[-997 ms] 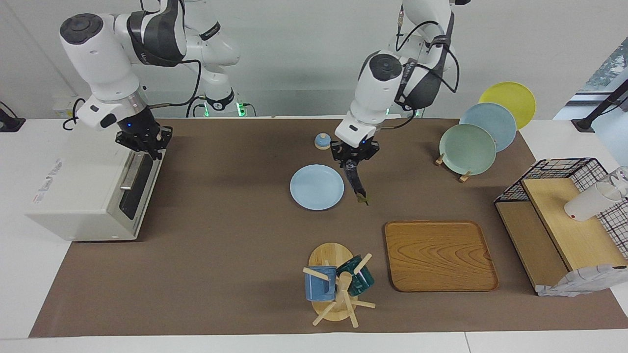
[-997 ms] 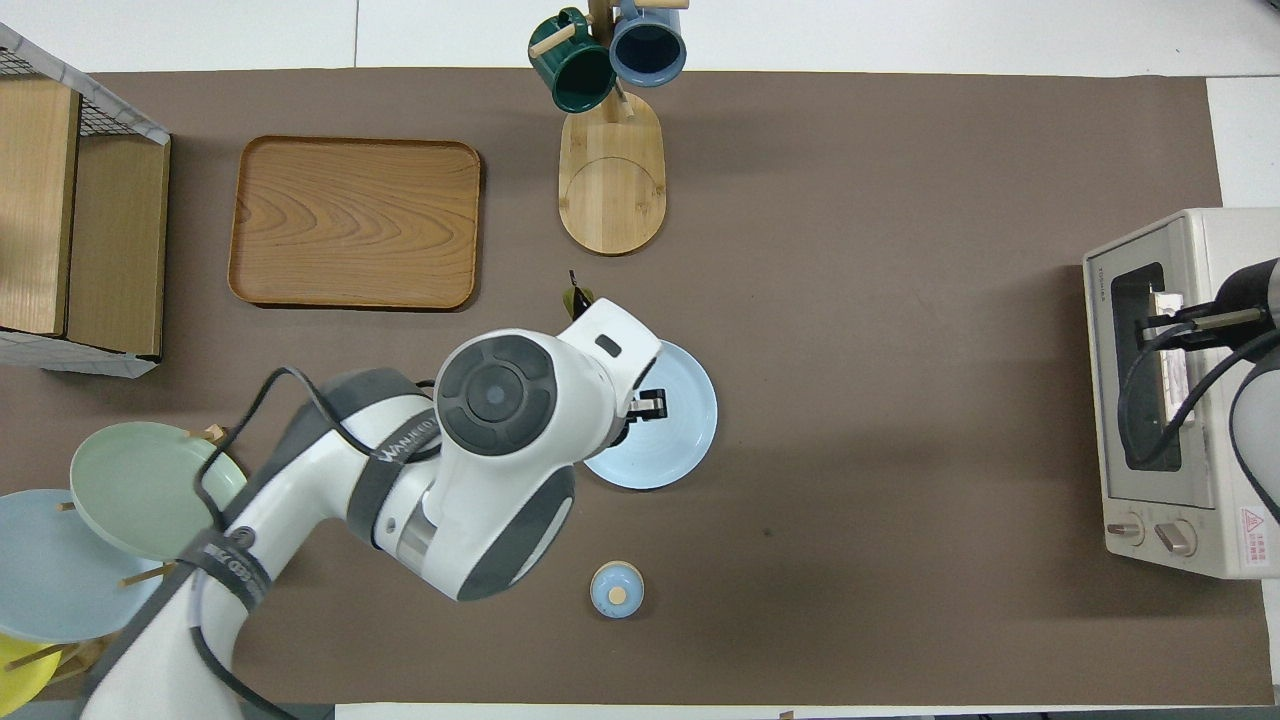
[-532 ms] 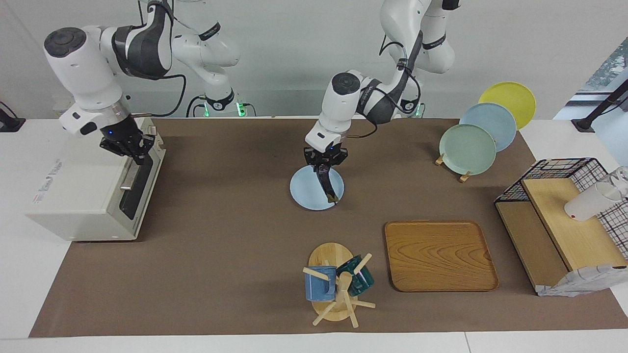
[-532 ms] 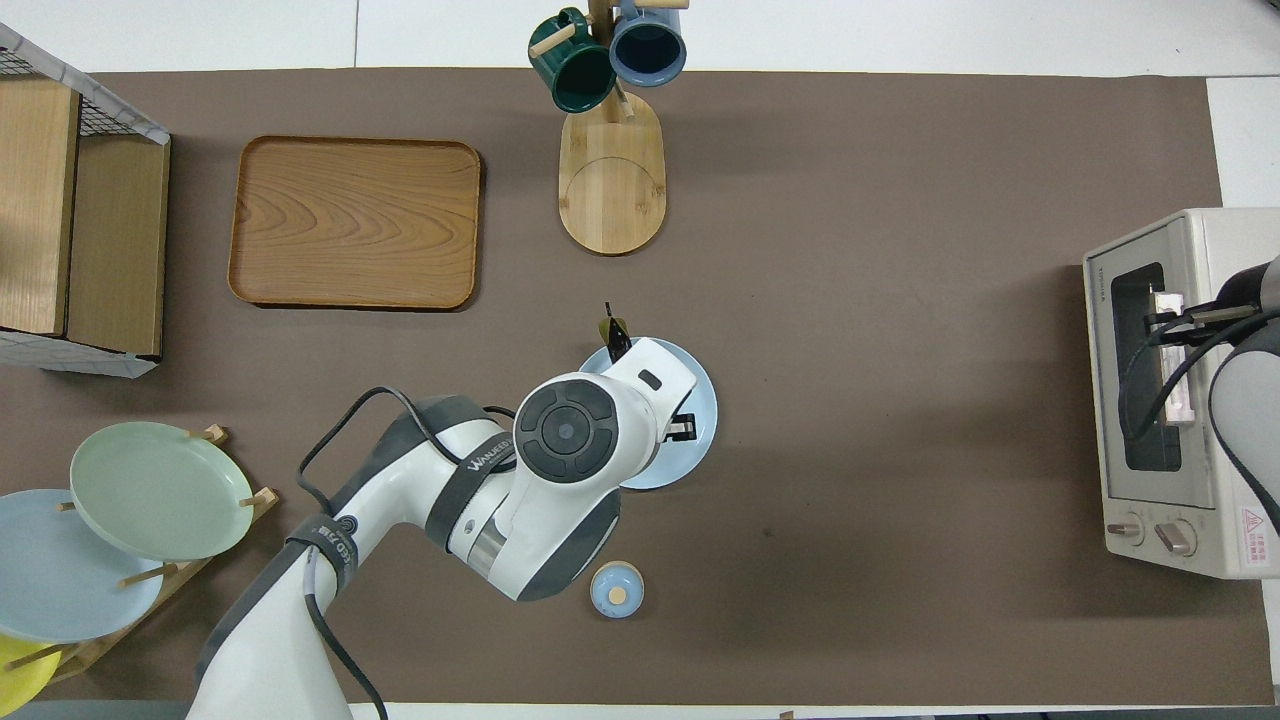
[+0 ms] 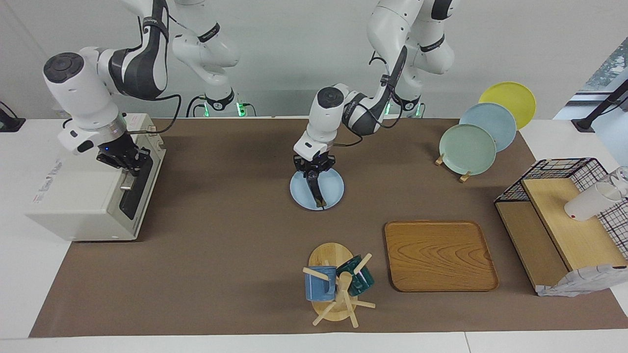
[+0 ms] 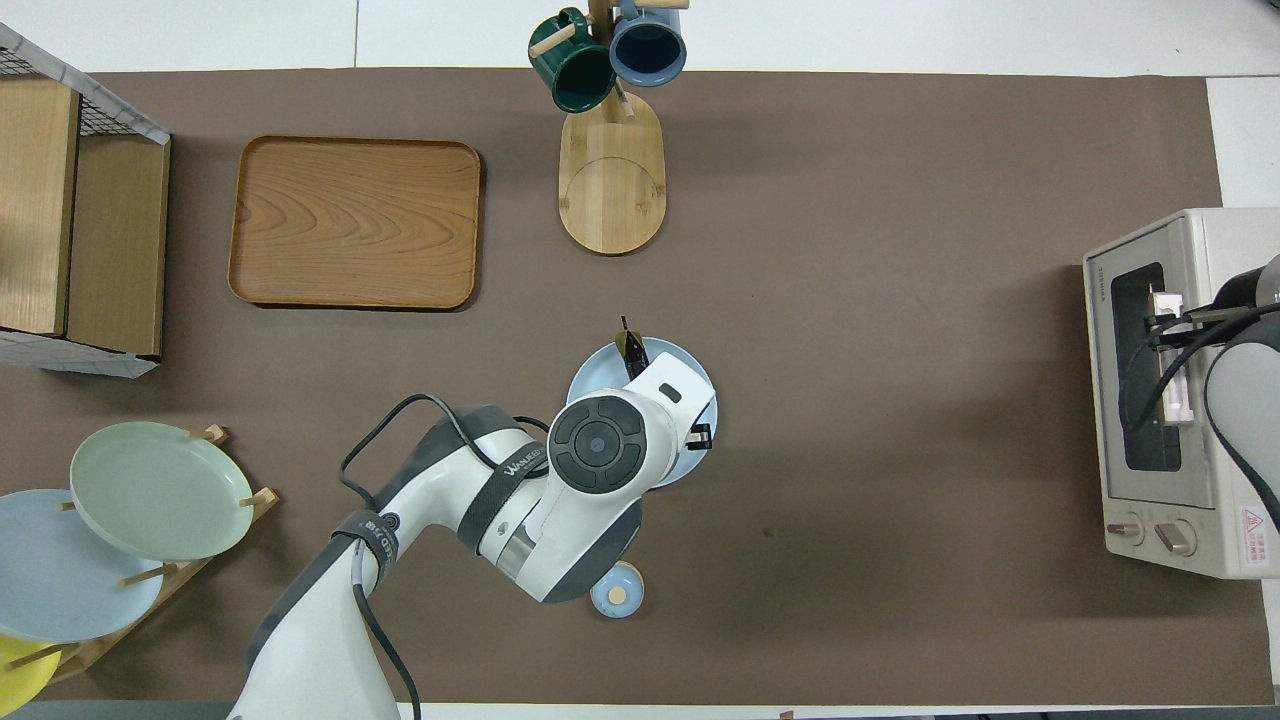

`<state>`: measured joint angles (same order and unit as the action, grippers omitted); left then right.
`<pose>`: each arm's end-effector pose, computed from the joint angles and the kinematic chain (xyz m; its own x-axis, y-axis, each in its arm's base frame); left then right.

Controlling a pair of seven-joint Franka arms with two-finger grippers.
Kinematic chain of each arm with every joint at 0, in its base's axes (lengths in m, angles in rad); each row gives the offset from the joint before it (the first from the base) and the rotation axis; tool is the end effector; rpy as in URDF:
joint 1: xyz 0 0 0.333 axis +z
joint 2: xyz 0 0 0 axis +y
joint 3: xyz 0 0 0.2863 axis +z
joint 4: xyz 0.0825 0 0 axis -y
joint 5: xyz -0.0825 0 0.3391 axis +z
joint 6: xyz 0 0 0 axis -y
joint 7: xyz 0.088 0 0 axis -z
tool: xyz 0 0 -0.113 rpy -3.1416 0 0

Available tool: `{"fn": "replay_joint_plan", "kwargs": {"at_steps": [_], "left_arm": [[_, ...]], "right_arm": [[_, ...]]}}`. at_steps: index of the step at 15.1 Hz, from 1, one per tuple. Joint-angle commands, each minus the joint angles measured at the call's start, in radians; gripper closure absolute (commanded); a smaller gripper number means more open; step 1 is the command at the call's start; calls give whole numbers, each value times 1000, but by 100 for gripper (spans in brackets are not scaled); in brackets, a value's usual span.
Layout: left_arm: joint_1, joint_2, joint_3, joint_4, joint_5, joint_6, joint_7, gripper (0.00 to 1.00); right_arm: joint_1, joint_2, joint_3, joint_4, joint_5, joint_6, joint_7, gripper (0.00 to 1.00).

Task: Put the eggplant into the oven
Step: 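Carry the eggplant with the left gripper over the blue plate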

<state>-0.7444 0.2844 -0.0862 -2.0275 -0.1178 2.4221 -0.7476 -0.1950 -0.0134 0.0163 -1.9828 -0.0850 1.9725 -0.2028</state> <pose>0.3817 -0.4170 0.3146 1.0000 0.0063 0.0017 0.0060 -0.9883 0.1526 0.5024 -0.0967 0.4523 0.9983 0.0566 -0.0140 0.0576 -0.9954 0.0772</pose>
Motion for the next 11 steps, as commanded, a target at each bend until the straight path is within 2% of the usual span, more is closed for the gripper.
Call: {"fn": "replay_joint_plan", "kwargs": {"at_steps": [1, 2, 6, 9, 11], "left_arm": [[-3, -5, 11, -8, -11, 9, 46, 52], [-3, -10, 13, -8, -11, 3, 56, 1], [56, -76, 14, 4, -11, -104, 115, 0], [143, -148, 14, 22, -11, -214, 200, 0], [229, -177, 16, 81, -11, -328, 263, 0]], "right_arm": [[-14, -14, 7, -62, -10, 54, -29, 100], [-12, -14, 7, -76, -10, 65, -26, 100], [-3, -11, 7, -103, -12, 108, -20, 100], [3, 10, 10, -110, -10, 137, -17, 100], [8, 26, 10, -119, -10, 167, -15, 100]]}}
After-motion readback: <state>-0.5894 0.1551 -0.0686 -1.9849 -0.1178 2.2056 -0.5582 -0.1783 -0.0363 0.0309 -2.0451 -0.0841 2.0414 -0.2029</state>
